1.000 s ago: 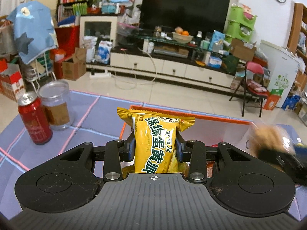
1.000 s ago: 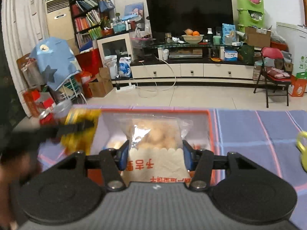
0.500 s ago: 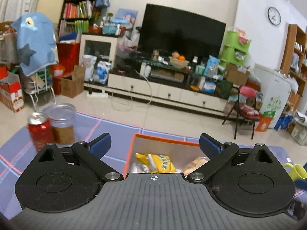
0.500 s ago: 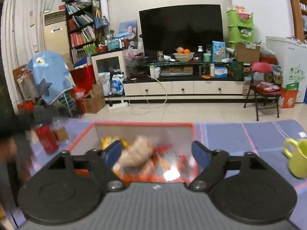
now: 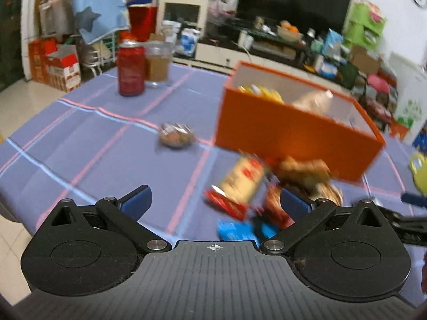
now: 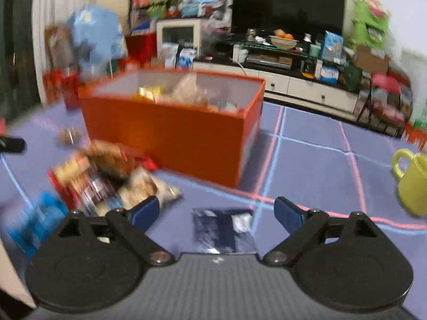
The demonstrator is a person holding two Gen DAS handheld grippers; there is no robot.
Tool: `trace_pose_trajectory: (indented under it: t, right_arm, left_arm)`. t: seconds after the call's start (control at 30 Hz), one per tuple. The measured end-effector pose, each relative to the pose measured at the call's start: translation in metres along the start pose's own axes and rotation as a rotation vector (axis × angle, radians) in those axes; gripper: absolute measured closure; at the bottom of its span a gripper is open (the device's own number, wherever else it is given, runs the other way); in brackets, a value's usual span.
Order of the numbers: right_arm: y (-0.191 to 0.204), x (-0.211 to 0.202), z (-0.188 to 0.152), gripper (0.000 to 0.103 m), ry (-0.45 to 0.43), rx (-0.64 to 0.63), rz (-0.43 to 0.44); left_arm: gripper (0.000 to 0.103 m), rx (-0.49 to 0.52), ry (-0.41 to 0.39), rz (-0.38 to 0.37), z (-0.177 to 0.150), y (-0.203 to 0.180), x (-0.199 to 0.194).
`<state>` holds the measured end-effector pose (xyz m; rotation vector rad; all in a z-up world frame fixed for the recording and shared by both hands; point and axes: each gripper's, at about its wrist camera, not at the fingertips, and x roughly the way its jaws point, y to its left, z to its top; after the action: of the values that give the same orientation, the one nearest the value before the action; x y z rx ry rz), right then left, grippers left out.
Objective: Organize snacks
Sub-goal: 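Move both grippers back to the snack pile, then grasp blue wafer pack with left gripper while right gripper grasps navy pack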
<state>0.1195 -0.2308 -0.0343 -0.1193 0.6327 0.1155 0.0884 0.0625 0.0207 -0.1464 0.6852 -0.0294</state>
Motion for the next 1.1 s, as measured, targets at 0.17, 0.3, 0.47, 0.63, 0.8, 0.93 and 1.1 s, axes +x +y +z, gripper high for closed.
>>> trace_pose_trajectory:
  t: [0.17, 0.3, 0.47, 0.63, 0.8, 0.93, 1.1]
  right_arm:
    - [-0.005, 0.009, -0.009, 0.011, 0.050, 0.006, 0.012]
    - [-0.005, 0.013, -0.005, 0.011, 0.044, 0.046, 0.030]
    - [0.009, 0.016, 0.001, 0.010, 0.051, 0.007, 0.037]
    - [0.004, 0.038, -0.010, 0.010, 0.158, 0.023, 0.025]
    - [0.000, 0.042, -0.010, 0.009, 0.178, 0.071, 0.042]
    - [0.000, 0.041, -0.010, 0.009, 0.184, 0.068, 0.045]
    - [-0.002, 0.043, -0.009, 0.009, 0.188, 0.069, 0.043]
  left_arm:
    - [0.015, 0.086, 0.011, 0.014, -0.022, -0.036, 0.001]
    - [0.015, 0.101, 0.042, 0.008, -0.034, -0.038, 0.007]
    - [0.015, 0.125, 0.069, 0.009, -0.034, -0.037, 0.021]
    - [0.016, 0.092, 0.086, -0.017, -0.034, -0.034, 0.024]
    - [0.021, 0.080, 0.080, -0.037, -0.034, -0.033, 0.024]
    - [0.026, 0.064, 0.107, -0.035, -0.037, -0.030, 0.031]
    - [0.036, 0.113, 0.107, -0.041, -0.041, -0.036, 0.035]
